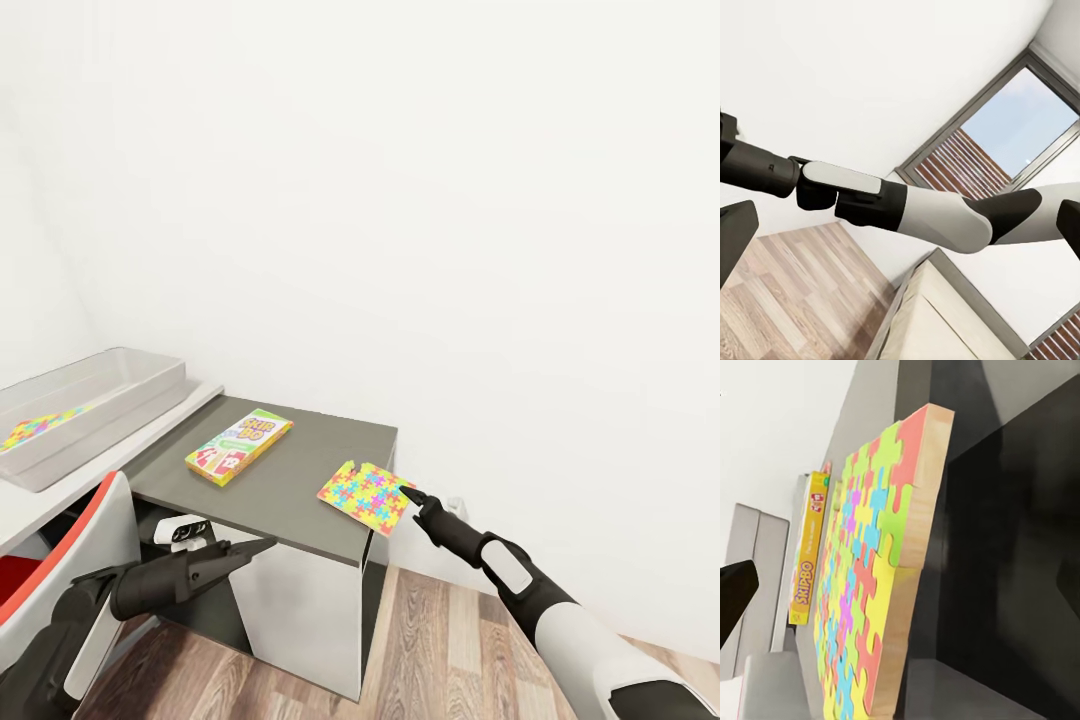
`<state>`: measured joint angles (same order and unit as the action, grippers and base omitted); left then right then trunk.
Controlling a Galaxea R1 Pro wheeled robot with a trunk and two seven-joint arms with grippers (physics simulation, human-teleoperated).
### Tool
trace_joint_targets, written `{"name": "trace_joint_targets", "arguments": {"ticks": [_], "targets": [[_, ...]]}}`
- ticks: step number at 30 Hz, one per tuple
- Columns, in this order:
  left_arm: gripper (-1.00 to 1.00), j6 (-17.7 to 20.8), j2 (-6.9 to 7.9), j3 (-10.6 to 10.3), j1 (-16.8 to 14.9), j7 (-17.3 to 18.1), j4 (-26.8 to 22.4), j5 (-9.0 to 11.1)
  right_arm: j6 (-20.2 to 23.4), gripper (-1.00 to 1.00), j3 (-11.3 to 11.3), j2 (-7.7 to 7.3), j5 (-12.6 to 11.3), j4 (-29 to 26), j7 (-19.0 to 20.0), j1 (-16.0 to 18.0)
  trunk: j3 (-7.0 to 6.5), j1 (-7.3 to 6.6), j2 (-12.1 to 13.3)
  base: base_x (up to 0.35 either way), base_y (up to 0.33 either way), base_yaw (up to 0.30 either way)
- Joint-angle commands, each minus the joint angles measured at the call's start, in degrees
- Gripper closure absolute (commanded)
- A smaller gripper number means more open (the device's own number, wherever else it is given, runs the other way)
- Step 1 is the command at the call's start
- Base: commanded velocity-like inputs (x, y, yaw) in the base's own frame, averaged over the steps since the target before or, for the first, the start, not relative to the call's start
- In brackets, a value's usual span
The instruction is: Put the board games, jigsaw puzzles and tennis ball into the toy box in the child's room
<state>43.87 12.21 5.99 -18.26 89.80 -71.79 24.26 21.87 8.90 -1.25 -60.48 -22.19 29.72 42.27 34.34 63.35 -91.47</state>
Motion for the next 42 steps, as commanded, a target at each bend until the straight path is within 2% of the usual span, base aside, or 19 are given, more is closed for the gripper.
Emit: {"name": "trace_joint_targets", "arguments": {"ticks": [1, 42], "targets": [[-1.00, 0.6, 0.01, 0.0, 0.0, 0.2, 0.0, 0.0, 0.2, -1.00, 0.2, -0.03, -0.4, 0.0, 0.0, 0.0, 0.06, 0.00, 0.0, 0.000, 0.000, 0.000], [-1.00, 0.6, 0.01, 0.0, 0.0, 0.2, 0.0, 0.0, 0.3, -1.00, 0.3, 0.02, -0.4, 0.1, -0.2, 0.1, 0.06, 0.00, 0.0, 0.013, 0.006, 0.000]]}}
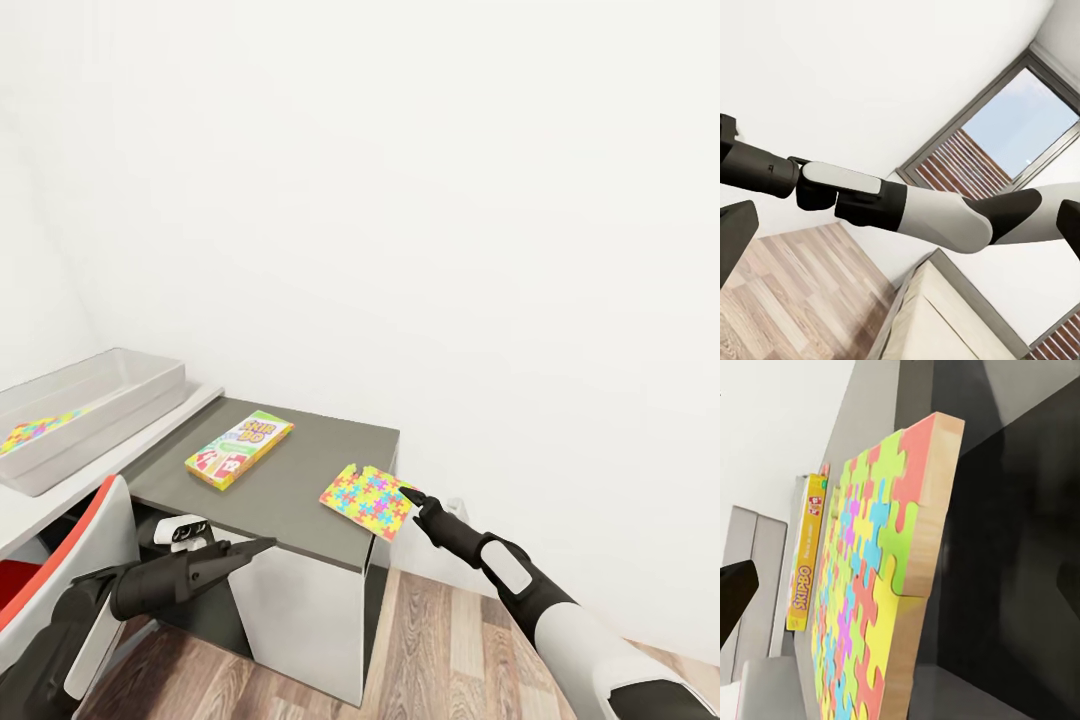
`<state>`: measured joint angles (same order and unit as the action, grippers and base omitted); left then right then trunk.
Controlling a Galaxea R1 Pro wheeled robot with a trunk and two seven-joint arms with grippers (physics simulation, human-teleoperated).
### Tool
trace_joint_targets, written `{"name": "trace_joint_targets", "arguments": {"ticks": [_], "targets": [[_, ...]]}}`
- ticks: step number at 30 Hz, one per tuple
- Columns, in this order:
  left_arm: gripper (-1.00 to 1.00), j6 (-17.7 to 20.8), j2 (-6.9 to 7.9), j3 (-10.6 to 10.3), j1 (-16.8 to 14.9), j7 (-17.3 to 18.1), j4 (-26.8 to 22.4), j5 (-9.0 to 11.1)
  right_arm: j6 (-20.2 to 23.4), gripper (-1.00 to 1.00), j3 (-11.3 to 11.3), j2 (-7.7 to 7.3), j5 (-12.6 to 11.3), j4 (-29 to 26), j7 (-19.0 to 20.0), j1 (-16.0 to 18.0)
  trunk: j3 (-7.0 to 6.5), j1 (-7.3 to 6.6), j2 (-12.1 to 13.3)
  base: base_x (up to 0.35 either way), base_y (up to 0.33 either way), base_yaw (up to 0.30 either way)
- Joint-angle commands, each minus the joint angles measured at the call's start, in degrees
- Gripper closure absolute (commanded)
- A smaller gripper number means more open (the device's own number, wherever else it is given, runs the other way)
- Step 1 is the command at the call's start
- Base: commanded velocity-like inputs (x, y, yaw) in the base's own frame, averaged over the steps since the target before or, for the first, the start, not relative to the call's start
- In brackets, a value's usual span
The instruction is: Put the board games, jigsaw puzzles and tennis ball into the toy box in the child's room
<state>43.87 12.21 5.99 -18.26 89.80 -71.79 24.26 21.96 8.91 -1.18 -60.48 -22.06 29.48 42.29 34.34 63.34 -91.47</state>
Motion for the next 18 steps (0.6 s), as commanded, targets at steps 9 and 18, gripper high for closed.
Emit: {"name": "trace_joint_targets", "arguments": {"ticks": [9, 18], "targets": [[-1.00, 0.6, 0.01, 0.0, -0.1, 0.2, 0.0, 0.0, 0.2, 1.00, 0.2, -0.05, -0.4, 0.0, 0.1, 0.1, 0.06, 0.00, 0.0, 0.006, 0.002, 0.000], [-1.00, 0.6, -0.01, 0.0, 0.0, 0.2, 0.0, 0.0, 0.2, 1.00, 0.3, -0.05, -0.4, 0.0, 0.1, 0.1, 0.06, 0.00, 0.0, 0.000, 0.000, 0.000]]}}
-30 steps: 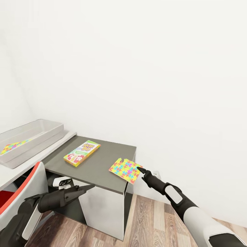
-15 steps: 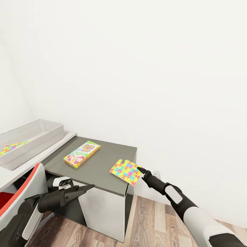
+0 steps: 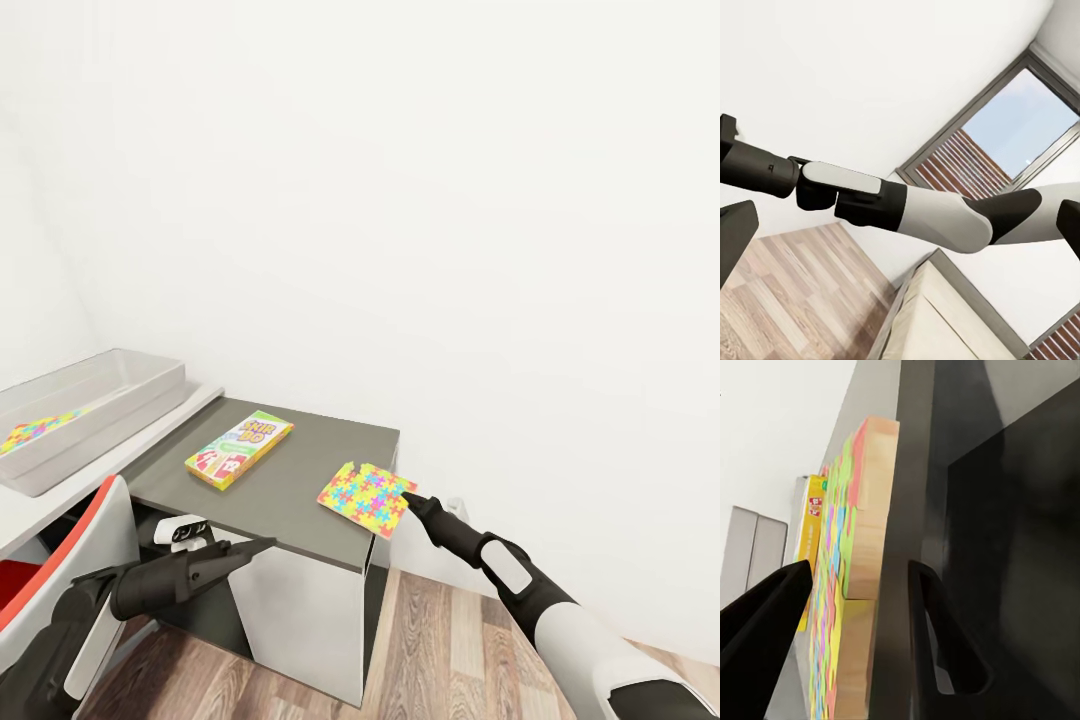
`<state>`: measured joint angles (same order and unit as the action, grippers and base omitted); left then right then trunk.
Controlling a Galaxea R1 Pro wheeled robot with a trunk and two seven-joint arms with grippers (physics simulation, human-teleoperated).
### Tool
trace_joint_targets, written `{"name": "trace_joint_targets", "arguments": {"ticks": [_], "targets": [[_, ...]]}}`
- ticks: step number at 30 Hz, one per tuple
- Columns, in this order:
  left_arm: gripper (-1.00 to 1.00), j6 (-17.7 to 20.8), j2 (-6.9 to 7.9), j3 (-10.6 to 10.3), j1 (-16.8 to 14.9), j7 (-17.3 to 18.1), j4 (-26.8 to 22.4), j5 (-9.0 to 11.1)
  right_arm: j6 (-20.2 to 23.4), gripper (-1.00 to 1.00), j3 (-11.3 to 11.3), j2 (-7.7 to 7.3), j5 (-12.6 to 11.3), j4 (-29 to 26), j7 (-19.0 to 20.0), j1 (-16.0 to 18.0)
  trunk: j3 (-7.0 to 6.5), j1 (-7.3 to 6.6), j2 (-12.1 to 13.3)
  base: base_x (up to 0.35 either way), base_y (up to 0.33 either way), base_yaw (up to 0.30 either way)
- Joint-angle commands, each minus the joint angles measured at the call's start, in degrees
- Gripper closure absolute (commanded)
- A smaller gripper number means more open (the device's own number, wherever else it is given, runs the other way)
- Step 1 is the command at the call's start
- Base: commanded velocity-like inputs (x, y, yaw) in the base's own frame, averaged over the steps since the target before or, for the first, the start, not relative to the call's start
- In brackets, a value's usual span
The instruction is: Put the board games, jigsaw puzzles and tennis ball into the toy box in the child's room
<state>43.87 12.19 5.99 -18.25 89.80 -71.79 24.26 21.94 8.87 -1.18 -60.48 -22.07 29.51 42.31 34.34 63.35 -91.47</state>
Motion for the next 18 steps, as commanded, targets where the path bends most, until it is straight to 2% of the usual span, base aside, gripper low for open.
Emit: {"name": "trace_joint_targets", "arguments": {"ticks": [1, 18], "targets": [[-1.00, 0.6, 0.02, 0.0, 0.0, 0.2, 0.0, 0.0, 0.2, 1.00, 0.3, -0.05, -0.4, 0.0, 0.0, 0.0, 0.06, 0.00, 0.0, 0.000, 0.000, 0.000], [-1.00, 0.6, -0.01, 0.0, 0.0, 0.2, 0.0, 0.0, 0.2, 1.00, 0.3, -0.05, -0.4, 0.0, 0.0, 0.0, 0.06, 0.00, 0.0, 0.000, 0.000, 0.000]]}}
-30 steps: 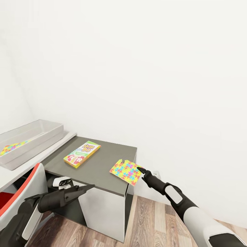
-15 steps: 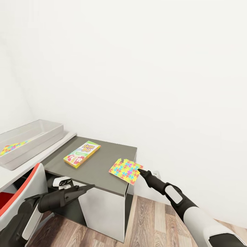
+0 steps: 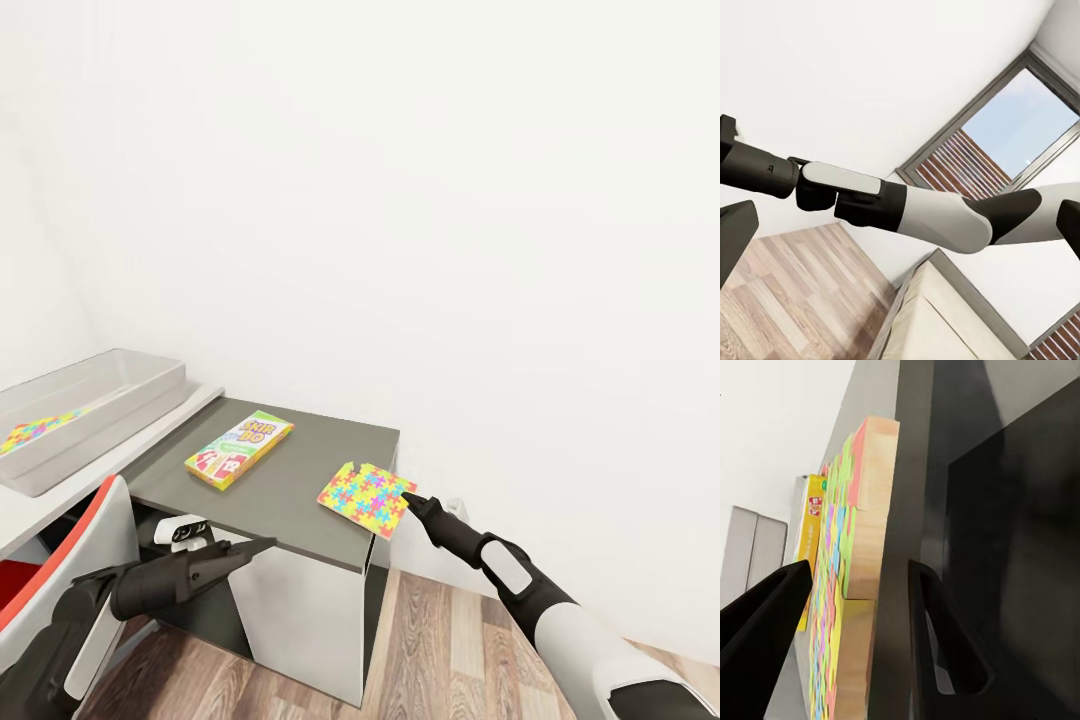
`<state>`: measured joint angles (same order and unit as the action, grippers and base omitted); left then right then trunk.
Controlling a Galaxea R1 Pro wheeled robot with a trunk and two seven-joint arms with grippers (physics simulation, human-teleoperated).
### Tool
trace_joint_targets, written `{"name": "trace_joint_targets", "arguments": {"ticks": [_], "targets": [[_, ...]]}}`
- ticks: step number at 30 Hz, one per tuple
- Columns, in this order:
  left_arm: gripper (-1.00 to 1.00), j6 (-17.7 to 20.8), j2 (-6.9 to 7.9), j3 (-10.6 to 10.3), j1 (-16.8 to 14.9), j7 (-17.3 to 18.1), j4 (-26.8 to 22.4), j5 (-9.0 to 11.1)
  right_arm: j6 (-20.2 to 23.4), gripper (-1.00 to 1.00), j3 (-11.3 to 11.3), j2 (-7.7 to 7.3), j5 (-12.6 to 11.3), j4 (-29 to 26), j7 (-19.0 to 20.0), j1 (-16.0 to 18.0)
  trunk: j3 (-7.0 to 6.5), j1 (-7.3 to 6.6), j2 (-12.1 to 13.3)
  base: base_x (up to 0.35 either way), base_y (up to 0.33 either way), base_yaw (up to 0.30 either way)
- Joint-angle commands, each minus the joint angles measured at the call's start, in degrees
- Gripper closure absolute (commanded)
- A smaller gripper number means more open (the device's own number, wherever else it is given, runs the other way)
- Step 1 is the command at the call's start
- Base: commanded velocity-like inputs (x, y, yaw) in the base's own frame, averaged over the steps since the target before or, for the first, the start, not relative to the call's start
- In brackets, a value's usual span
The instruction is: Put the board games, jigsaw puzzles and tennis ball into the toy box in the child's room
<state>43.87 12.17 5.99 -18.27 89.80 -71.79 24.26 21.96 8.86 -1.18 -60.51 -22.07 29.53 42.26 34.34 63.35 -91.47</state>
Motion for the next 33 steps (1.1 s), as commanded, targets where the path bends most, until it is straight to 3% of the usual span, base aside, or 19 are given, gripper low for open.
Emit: {"name": "trace_joint_targets", "arguments": {"ticks": [1, 14, 33], "targets": [[-1.00, 0.6, 0.01, 0.0, 0.0, 0.2, 0.0, 0.0, 0.2, 1.00, 0.3, -0.05, -0.4, 0.0, 0.0, 0.0, 0.06, 0.00, 0.0, 0.000, 0.000, 0.000], [-1.00, 0.6, 0.05, 0.1, 0.0, 0.2, 0.0, 0.0, 0.2, 1.00, 0.4, -0.09, -0.4, 0.0, 0.1, 0.0, 0.06, 0.00, 0.0, 0.000, 0.000, 0.000], [-1.00, 0.7, -0.02, 0.0, 0.0, 0.2, 0.0, -0.3, 0.2, 1.00, 0.3, -0.14, -0.4, 0.0, 0.4, 0.0, -3.35, -4.18, 7.6, 0.000, 0.000, 0.000]]}}
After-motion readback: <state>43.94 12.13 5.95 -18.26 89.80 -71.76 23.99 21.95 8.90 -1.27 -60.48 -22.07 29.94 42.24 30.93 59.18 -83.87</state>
